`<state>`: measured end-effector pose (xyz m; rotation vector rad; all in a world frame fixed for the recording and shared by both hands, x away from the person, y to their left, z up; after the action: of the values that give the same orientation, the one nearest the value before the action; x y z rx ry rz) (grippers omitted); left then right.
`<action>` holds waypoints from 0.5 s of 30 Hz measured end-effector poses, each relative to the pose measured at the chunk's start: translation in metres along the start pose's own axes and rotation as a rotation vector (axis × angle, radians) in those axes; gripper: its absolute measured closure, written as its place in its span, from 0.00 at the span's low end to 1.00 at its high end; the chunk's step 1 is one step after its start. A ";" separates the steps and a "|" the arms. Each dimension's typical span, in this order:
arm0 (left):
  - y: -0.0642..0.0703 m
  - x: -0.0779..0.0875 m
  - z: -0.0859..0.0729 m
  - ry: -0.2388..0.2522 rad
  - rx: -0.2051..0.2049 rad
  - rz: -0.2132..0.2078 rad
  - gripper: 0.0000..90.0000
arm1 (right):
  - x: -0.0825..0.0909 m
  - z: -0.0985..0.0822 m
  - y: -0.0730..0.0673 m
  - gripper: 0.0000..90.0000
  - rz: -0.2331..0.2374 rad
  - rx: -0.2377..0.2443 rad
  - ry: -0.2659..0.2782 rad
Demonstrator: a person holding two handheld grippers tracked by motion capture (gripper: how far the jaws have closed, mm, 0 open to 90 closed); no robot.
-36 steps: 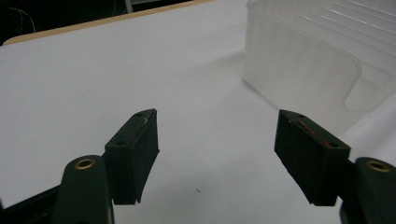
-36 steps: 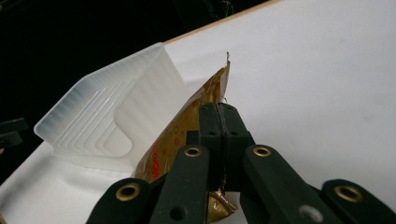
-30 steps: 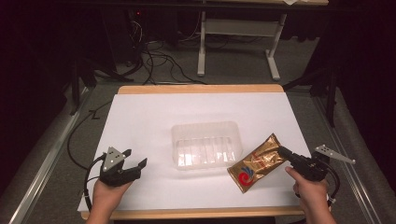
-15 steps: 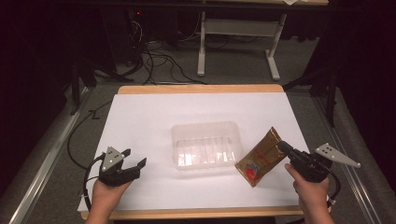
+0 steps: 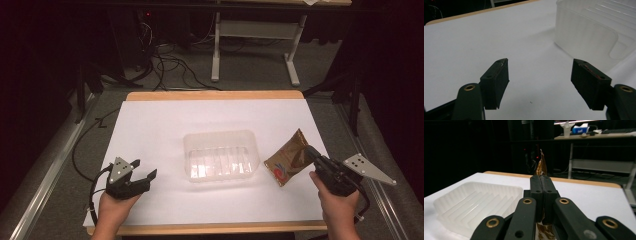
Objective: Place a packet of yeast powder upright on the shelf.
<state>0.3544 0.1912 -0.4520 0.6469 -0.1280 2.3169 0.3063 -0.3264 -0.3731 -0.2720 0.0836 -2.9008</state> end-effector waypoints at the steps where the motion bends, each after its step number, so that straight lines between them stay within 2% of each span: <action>1: 0.000 0.000 0.000 0.000 0.000 0.000 0.35 | 0.001 0.001 0.001 1.00 -0.008 0.004 0.007; 15: 0.000 0.000 0.000 -0.003 -0.002 -0.002 0.35 | 0.004 0.001 0.006 1.00 -0.053 0.000 0.043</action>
<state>0.3543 0.1908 -0.4520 0.6488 -0.1308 2.3138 0.3042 -0.3329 -0.3719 -0.2148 0.0849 -2.9597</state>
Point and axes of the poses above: each handheld gripper's, and its own axes: x roughly backward along the jaws, z roughly out of its top, y roughly to its right, the point moved 4 cm from there along -x, roughly forward along the jaws, and after that the axes turned 10 degrees about -z, right-handed, at the moved point
